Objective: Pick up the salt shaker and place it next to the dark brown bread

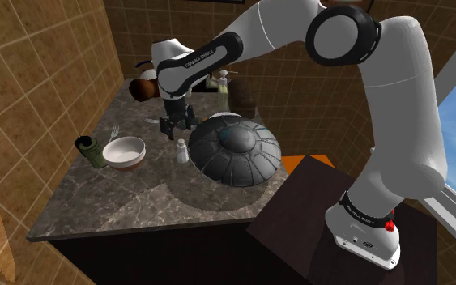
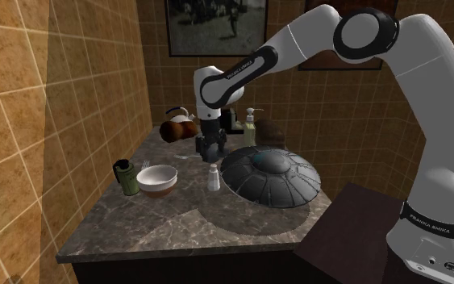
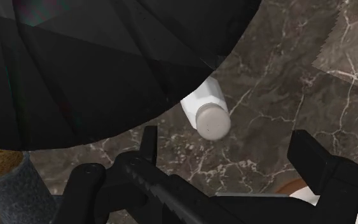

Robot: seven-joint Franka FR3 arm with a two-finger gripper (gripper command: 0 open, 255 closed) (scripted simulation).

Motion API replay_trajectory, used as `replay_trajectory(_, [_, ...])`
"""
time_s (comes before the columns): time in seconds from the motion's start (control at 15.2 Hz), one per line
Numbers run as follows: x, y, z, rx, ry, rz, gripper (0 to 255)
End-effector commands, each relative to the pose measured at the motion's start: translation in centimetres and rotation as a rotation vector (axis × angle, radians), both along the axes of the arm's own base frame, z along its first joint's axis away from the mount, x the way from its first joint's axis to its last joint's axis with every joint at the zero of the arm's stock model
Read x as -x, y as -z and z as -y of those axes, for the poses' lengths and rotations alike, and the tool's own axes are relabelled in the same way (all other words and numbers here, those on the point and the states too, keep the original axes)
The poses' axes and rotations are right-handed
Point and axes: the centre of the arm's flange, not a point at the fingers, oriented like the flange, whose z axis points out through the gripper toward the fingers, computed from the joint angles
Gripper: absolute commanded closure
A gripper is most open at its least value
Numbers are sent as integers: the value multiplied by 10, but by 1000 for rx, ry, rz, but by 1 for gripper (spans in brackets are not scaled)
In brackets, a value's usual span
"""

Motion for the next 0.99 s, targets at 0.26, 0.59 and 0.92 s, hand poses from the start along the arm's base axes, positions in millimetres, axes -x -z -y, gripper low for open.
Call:
replay_trajectory(0.26, [-1, 33, 0, 0, 0, -1, 0])
replay_trajectory(0.59, [0, 41, 0, 0, 0, -1, 0])
replay_trajectory(0.92, [0, 41, 0, 0, 0, -1, 255])
